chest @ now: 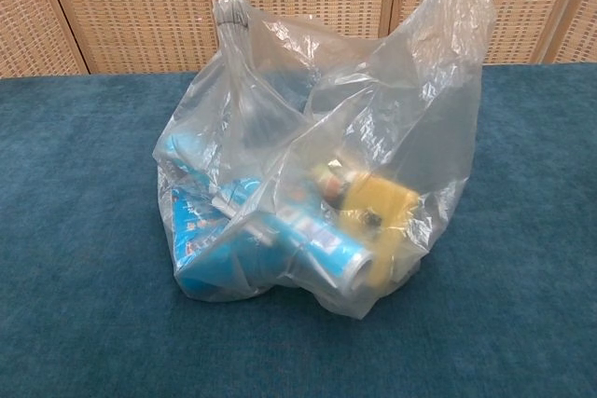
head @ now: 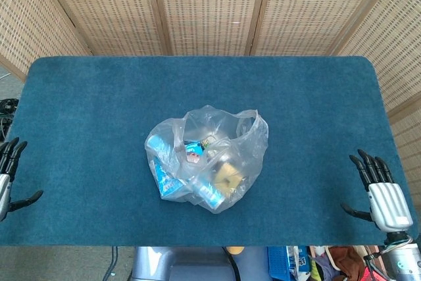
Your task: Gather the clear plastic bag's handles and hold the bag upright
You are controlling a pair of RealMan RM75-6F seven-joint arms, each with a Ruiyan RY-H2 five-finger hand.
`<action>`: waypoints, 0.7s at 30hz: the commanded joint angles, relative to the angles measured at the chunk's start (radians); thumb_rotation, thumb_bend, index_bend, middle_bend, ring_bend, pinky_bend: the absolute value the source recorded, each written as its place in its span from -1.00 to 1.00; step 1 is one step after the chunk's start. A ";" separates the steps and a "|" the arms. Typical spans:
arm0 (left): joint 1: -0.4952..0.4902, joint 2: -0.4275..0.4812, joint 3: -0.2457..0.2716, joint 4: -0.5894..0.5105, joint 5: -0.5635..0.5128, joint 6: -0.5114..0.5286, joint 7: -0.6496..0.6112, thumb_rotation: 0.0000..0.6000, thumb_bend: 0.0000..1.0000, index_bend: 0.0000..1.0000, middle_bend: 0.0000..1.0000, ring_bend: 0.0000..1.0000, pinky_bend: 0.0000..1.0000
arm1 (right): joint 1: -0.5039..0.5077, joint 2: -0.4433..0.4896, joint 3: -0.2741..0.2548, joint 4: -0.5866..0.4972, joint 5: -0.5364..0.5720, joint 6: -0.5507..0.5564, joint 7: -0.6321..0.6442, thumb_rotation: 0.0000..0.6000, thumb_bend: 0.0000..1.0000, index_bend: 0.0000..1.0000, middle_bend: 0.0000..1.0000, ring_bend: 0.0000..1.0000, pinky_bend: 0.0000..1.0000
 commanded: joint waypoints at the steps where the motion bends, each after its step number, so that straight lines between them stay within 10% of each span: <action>1: -0.006 0.004 -0.006 0.000 -0.013 -0.014 -0.016 1.00 -0.82 -1.00 -1.00 -1.00 -1.00 | 0.069 0.002 0.048 -0.005 0.040 -0.088 0.241 1.00 0.26 -1.00 -1.00 -1.00 -1.00; 7: -0.016 0.011 -0.020 -0.002 -0.043 -0.037 -0.030 1.00 -0.81 -1.00 -1.00 -1.00 -1.00 | 0.180 0.048 0.095 -0.015 0.076 -0.263 0.565 1.00 0.71 -1.00 -0.97 -1.00 -1.00; 21: -0.034 0.015 -0.047 -0.018 -0.108 -0.075 -0.017 1.00 -0.81 -1.00 -1.00 -1.00 -1.00 | 0.407 0.057 0.209 -0.049 0.186 -0.617 1.023 1.00 1.00 -1.00 -0.77 -0.96 -0.87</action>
